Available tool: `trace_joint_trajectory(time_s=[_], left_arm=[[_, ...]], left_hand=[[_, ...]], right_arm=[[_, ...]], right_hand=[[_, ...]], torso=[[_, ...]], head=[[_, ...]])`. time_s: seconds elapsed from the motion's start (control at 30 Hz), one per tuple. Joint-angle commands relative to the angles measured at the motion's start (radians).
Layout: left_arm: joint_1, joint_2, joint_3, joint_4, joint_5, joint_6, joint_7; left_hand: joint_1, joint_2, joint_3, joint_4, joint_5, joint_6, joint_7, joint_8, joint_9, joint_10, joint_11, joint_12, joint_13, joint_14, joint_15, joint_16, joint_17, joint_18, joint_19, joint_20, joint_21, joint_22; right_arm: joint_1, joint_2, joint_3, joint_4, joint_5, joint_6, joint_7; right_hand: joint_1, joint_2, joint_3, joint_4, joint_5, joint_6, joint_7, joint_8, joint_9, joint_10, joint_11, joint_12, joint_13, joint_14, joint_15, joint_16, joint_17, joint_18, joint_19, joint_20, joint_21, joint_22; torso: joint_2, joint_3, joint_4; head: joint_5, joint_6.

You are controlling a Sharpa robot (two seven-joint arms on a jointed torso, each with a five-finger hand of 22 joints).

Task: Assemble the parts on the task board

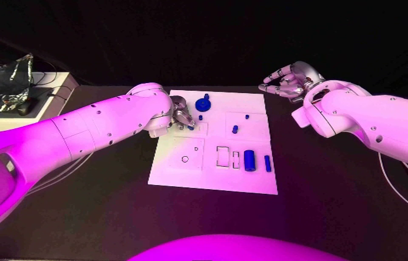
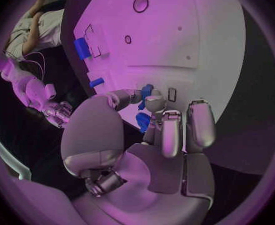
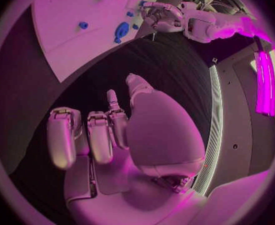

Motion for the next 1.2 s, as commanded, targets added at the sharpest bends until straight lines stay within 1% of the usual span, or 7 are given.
trace_joint_trajectory(time_s=[0.03, 0.2, 0.6, 0.77, 0.83, 0.97, 1.2], left_arm=[[-0.005, 0.005, -0.004, -0.001, 0.018, 0.028, -0.01], [-0.005, 0.007, -0.004, -0.003, 0.02, 0.029, -0.011], [-0.005, 0.007, -0.004, -0.004, 0.022, 0.029, -0.012], [-0.005, 0.007, -0.004, -0.004, 0.022, 0.033, -0.012], [-0.005, 0.007, -0.004, -0.004, 0.022, 0.034, -0.013], [-0.005, 0.007, -0.004, -0.004, 0.022, 0.033, -0.014], [-0.005, 0.008, -0.004, -0.005, 0.022, 0.028, -0.014]], left_hand=[[-0.022, -0.004, 0.061, -0.077, -0.012, 0.058, -0.052, -0.011, 0.049, 0.006, -0.005, 0.008, 0.003, 0.093, -0.011, 0.005, 0.224, -0.019, 0.004, -0.004, 0.0, 0.0], [-0.034, -0.007, 0.018, -0.052, -0.018, 0.069, -0.057, -0.021, 0.051, 0.006, -0.007, 0.01, 0.004, 0.093, -0.014, 0.006, 0.226, -0.019, 0.005, -0.007, -0.002, 0.0], [-0.038, -0.011, -0.014, -0.038, -0.021, 0.077, -0.059, -0.026, 0.054, 0.005, -0.009, 0.011, 0.006, 0.093, -0.016, 0.005, 0.225, -0.019, 0.005, -0.008, -0.003, 0.001], [-0.037, -0.011, -0.092, -0.009, -0.026, 0.088, -0.061, -0.035, 0.061, 0.004, -0.01, 0.016, 0.011, 0.094, -0.017, 0.006, 0.227, -0.019, 0.007, -0.01, -0.005, 0.001], [-0.037, -0.011, -0.154, 0.012, -0.031, 0.095, -0.061, -0.041, 0.065, 0.003, -0.009, 0.017, 0.012, 0.094, -0.017, 0.007, 0.228, -0.02, 0.007, -0.01, -0.006, 0.001], [-0.026, -0.007, -0.218, 0.036, -0.035, 0.1, -0.06, -0.048, 0.07, 0.003, -0.009, 0.019, 0.014, 0.094, -0.017, 0.007, 0.228, -0.02, 0.008, -0.01, -0.007, 0.002], [-0.019, -0.002, -0.262, 0.056, -0.037, 0.103, -0.059, -0.053, 0.075, 0.003, -0.009, 0.02, 0.015, 0.094, -0.016, 0.007, 0.229, -0.02, 0.009, -0.01, -0.007, 0.003]], right_arm=[[0.0, 0.0, 0.0, 0.0, -0.007, 0.01, 0.01], [0.0, -0.001, 0.0, 0.001, -0.007, 0.01, 0.01], [0.0, -0.003, 0.0, 0.001, -0.007, 0.009, 0.01], [0.0, -0.003, 0.0, 0.001, -0.006, 0.009, 0.011], [0.0, -0.003, 0.0, 0.001, -0.006, 0.009, 0.011], [0.0, -0.003, 0.0, 0.001, -0.006, 0.008, 0.011], [0.0, -0.003, 0.0, 0.001, -0.006, 0.008, 0.011]], right_hand=[[-0.007, 0.001, 0.006, -0.001, 0.005, -0.006, -0.001, 0.005, 0.001, -0.004, 0.001, -0.006, 0.126, 0.083, -0.008, -0.006, 0.172, 0.019, 0.047, -0.007, -0.007, 0.17], [-0.007, 0.001, 0.006, -0.001, 0.005, -0.006, -0.001, 0.005, 0.001, -0.004, 0.001, -0.006, 0.126, 0.083, -0.008, -0.006, 0.172, 0.019, 0.047, -0.007, -0.007, 0.17], [-0.007, 0.001, 0.006, -0.001, 0.005, -0.006, -0.001, 0.005, 0.001, -0.004, 0.001, -0.006, 0.126, 0.083, -0.008, -0.006, 0.172, 0.019, 0.047, -0.007, -0.007, 0.17], [-0.009, 0.001, 0.007, -0.002, 0.005, -0.008, -0.001, 0.008, 0.002, -0.005, 0.001, -0.007, 0.125, 0.082, -0.008, -0.007, 0.171, 0.02, 0.046, -0.007, -0.009, 0.168], [-0.009, 0.001, 0.007, -0.002, 0.005, -0.008, -0.001, 0.008, 0.002, -0.005, 0.001, -0.007, 0.125, 0.082, -0.008, -0.007, 0.171, 0.02, 0.046, -0.007, -0.009, 0.168], [-0.009, 0.001, 0.007, -0.002, 0.005, -0.008, -0.001, 0.008, 0.002, -0.005, 0.001, -0.007, 0.125, 0.082, -0.008, -0.007, 0.171, 0.02, 0.046, -0.007, -0.009, 0.168], [-0.01, 0.0, 0.008, -0.002, 0.005, -0.009, -0.001, 0.009, 0.003, -0.006, 0.001, -0.008, 0.123, 0.082, -0.008, -0.008, 0.167, 0.02, 0.046, -0.007, -0.008, 0.169]], torso=[[0.0, 0.0004, -0.0003], [-0.001, 0.0003, -0.0003], [-0.001, -0.0003, 0.0004], [-0.001, -0.0002, 0.0003], [-0.001, -0.0003, 0.0003], [0.0, -0.0003, 0.0003], [-0.001, -0.0003, 0.0003]], head=[[0.001, -0.001], [0.0, -0.001], [0.0, -0.004], [-0.001, -0.004], [0.0, -0.004], [-0.001, -0.004], [-0.001, -0.004]])
